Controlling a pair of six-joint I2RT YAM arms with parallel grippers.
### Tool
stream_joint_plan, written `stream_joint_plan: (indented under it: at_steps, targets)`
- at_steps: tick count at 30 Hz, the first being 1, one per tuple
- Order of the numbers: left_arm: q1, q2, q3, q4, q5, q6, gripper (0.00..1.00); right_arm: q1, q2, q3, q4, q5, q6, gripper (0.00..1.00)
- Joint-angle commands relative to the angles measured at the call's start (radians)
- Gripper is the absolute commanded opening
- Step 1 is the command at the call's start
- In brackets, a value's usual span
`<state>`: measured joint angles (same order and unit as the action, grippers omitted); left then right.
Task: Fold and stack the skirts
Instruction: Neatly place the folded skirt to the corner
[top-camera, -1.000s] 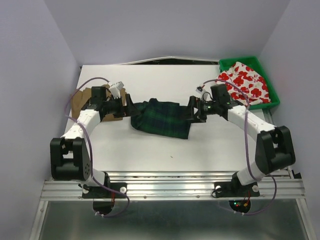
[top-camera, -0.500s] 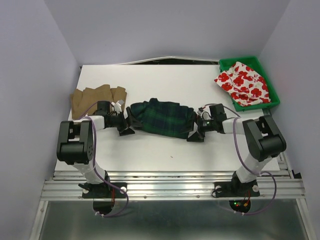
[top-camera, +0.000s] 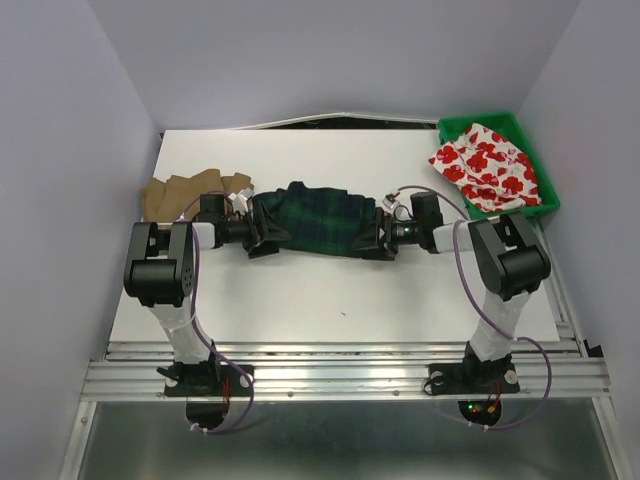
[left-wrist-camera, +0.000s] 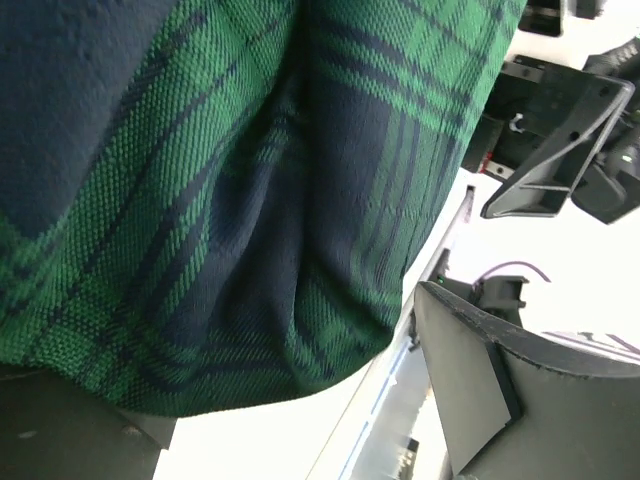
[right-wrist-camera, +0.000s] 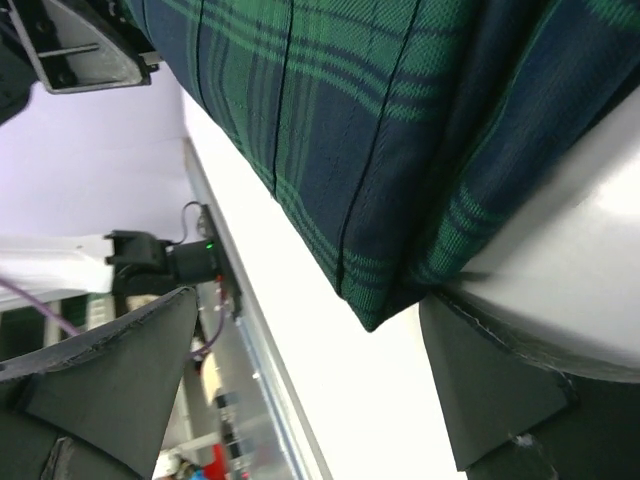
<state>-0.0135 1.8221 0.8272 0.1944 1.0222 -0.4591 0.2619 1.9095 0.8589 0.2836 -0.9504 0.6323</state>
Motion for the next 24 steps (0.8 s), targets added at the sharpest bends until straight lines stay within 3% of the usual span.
stream_joint_plan:
  at_steps: [1,10,16,19,24]
  targets:
    - [0.003,0.048,0.038,-0.049,-0.174,0.094,0.98,-0.015,0.036,-0.003,-0.245,0.341,-0.252,1.00]
    - [0.037,0.008,0.082,-0.171,-0.287,0.148,0.98,-0.015,0.077,0.130,-0.395,0.525,-0.232,1.00]
    - [0.037,0.052,0.131,-0.193,-0.312,0.140,0.98,-0.024,0.138,0.236,-0.405,0.620,-0.188,1.00]
    - [0.035,0.066,0.148,-0.193,-0.309,0.117,0.98,-0.024,0.193,0.272,-0.400,0.593,-0.174,1.00]
    - [0.035,0.034,0.158,-0.217,-0.375,0.076,0.98,-0.015,0.278,0.340,-0.440,0.634,-0.195,0.91]
